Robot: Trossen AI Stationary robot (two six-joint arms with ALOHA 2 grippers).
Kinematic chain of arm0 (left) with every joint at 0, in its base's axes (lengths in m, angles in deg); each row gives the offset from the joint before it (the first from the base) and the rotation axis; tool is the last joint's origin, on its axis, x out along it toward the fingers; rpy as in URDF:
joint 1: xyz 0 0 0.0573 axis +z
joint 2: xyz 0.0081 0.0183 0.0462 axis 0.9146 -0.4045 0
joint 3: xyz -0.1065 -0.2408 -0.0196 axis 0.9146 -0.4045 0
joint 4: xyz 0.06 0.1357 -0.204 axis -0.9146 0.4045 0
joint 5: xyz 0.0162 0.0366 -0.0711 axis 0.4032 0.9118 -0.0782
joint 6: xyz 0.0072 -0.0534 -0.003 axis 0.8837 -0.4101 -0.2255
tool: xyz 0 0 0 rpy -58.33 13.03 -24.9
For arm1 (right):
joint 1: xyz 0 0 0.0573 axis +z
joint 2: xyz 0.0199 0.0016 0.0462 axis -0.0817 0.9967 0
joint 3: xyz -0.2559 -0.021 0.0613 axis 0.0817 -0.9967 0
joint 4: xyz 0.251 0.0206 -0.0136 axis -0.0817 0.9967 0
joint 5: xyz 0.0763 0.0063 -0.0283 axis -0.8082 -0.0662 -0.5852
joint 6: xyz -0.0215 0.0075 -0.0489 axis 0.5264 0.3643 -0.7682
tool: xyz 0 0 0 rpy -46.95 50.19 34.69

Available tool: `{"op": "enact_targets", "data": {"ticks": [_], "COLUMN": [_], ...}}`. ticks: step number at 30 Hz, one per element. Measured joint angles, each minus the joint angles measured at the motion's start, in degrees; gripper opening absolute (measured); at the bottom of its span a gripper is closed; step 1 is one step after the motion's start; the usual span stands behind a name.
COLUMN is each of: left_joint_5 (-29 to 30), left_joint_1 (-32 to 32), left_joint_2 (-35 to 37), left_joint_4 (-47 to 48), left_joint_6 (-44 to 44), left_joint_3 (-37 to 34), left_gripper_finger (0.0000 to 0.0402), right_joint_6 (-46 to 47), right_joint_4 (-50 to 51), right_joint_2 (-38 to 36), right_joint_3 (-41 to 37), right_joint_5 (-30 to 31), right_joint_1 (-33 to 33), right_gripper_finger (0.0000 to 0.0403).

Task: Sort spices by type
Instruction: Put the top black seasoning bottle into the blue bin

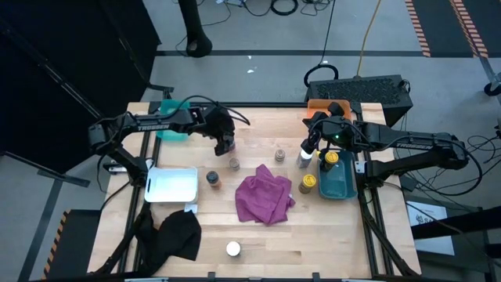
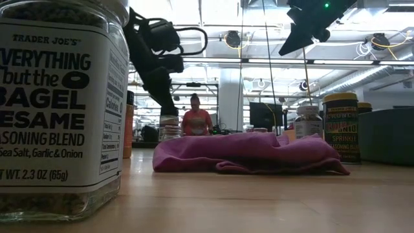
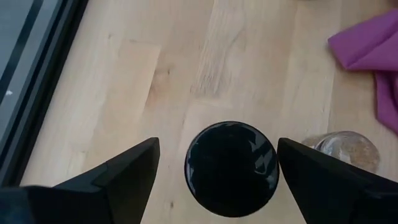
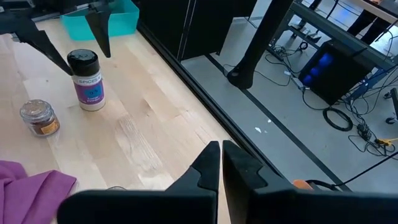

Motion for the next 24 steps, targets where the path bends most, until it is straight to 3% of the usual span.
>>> {"op": "enact_targets", "data": {"ticks": [13,20,24], "left_joint_5": [0.1,1.8,11.5], "left_joint_1": [-0.1,-0.1,0.0], "left_joint_2": [0.0,0.1,1.8], "left_joint_4": [0.1,0.3,1.2], "left_joint_6": [-1.6,-3.5,-8.5], "left_joint_3": [-0.1,0.1,1.4], "left_gripper_finger": [0.021,0.0212,0.0212], "right_joint_6": [0.0,-0.6,-0.9], "right_joint_4": [0.0,-0.6,-1.0], "right_joint_2": [0.0,0.0,0.0], "right_joint_3": [0.0,-1.0,-1.5], "right_joint_5": [0.0,0.0,0.0], "right_joint_1": [0.0,0.0,-0.4], "right_gripper_finger": [0.0,0.0,0.0]}}
